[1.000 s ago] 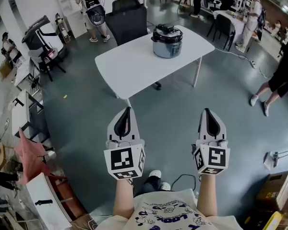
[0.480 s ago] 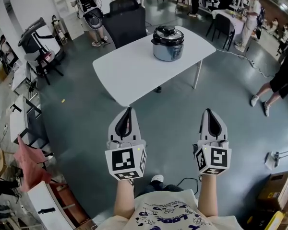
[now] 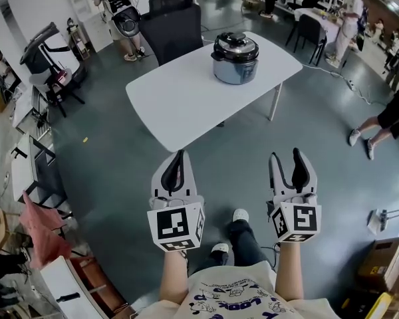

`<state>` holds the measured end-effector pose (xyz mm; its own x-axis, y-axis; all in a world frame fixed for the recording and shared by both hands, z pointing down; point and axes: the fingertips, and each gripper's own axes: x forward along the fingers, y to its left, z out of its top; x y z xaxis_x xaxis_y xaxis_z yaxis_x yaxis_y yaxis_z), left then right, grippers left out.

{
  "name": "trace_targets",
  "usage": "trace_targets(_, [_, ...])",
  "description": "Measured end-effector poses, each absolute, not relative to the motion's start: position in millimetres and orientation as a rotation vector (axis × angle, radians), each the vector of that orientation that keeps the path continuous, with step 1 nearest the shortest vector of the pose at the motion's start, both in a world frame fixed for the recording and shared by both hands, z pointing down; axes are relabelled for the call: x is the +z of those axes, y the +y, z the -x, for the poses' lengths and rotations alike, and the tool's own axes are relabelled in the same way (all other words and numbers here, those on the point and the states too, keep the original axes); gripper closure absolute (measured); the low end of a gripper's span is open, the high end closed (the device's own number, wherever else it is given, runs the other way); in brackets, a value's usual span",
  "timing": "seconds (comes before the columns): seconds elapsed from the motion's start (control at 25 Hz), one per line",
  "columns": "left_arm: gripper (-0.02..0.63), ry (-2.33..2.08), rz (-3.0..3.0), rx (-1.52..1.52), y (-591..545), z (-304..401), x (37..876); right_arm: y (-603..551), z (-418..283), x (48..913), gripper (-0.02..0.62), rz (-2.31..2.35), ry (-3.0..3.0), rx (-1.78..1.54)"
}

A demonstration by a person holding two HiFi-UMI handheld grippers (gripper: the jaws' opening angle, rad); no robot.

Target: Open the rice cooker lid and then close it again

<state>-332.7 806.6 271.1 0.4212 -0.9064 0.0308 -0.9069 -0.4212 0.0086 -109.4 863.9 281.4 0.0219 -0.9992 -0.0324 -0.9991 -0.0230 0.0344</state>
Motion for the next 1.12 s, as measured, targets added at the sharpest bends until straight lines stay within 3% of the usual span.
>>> trace_targets(1.12, [0.592, -1.892, -2.495, -0.014, 426.4, 148.6, 256.7, 451.8, -90.8, 267.9, 0.339, -2.064, -2.379, -0.109])
